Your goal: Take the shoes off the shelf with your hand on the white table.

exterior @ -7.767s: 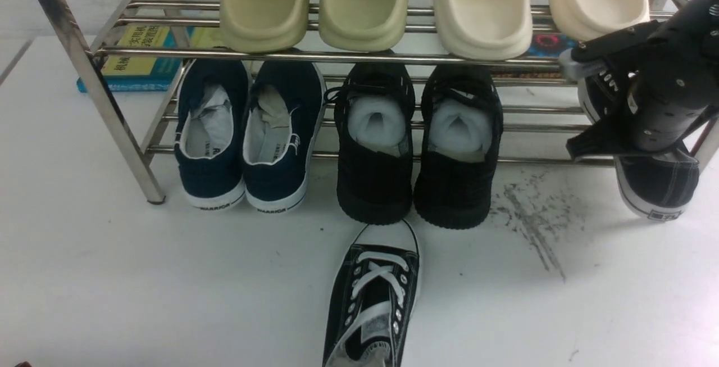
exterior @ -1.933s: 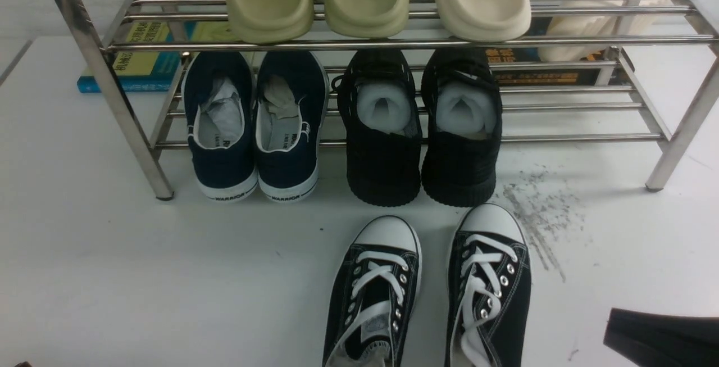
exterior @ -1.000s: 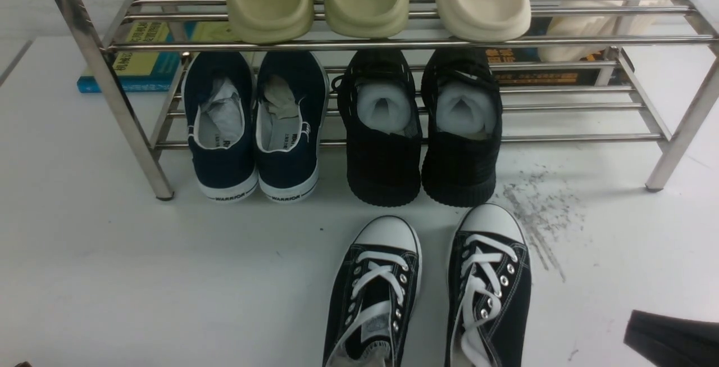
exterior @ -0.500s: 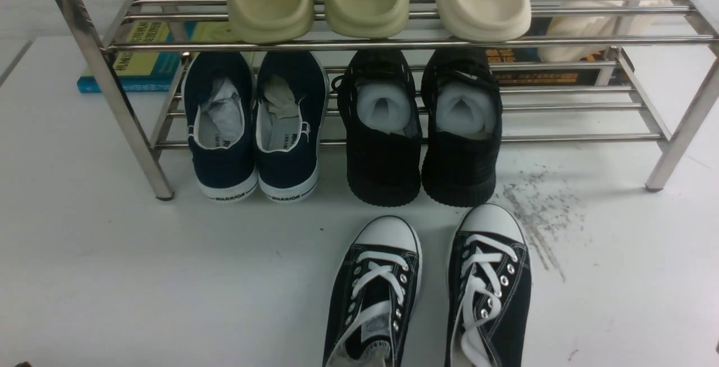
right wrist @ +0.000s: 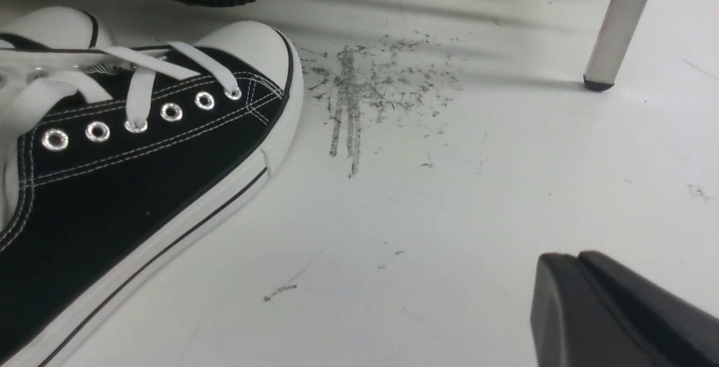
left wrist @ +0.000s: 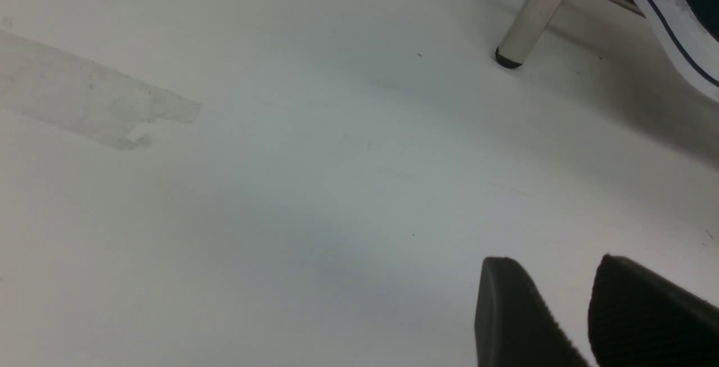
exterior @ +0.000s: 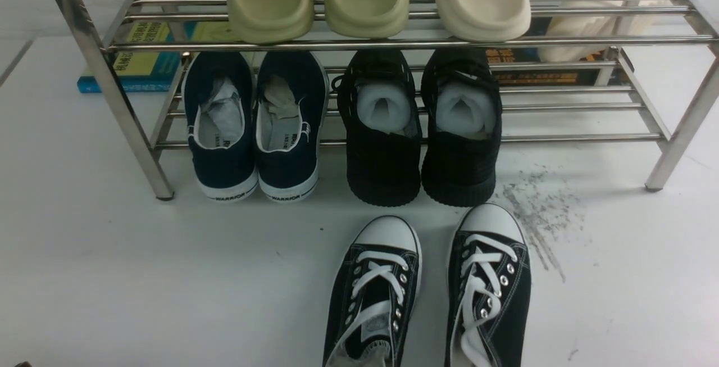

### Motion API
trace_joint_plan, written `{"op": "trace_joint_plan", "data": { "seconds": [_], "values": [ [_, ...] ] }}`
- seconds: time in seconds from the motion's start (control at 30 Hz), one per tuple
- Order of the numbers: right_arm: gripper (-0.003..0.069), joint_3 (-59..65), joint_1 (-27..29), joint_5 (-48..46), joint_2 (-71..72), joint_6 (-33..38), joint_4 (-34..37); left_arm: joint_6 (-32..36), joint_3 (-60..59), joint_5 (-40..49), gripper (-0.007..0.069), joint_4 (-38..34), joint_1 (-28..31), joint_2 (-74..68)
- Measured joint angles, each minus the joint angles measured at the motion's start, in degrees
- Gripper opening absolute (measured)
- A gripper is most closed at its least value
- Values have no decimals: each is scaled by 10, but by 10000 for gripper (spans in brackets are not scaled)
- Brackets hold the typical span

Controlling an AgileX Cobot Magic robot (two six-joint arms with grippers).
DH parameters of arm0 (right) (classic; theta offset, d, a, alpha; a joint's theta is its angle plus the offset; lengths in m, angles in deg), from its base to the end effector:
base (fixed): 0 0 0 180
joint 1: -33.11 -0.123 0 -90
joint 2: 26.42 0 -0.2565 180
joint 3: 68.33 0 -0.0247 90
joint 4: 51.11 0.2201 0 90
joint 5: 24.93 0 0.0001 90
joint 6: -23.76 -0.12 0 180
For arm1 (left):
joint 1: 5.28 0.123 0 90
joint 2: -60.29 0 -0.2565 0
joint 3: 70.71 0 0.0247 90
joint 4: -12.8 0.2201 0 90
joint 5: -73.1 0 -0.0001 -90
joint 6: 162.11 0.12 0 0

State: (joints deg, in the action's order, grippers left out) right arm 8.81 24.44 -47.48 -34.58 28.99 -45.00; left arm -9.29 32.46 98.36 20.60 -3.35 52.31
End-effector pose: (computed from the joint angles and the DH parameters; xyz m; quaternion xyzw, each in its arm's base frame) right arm 0.0760 0.0166 0.1654 -0.0701 0.8045 0.0631 0.5864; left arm 0.0753 0.0095 0.1623 -0.1728 0.7999 -0.0674 0.5708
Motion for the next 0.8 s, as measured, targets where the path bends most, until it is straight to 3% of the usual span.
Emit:
{"op": "trace_joint_plan", "data": {
  "seconds": [0.4,0.8],
  "values": [
    [49,0,73,0,0,0,-1,0,0,0,242,0,0,0],
    [69,0,80,0,0,0,-2,0,0,0,242,0,0,0]
  ]
}}
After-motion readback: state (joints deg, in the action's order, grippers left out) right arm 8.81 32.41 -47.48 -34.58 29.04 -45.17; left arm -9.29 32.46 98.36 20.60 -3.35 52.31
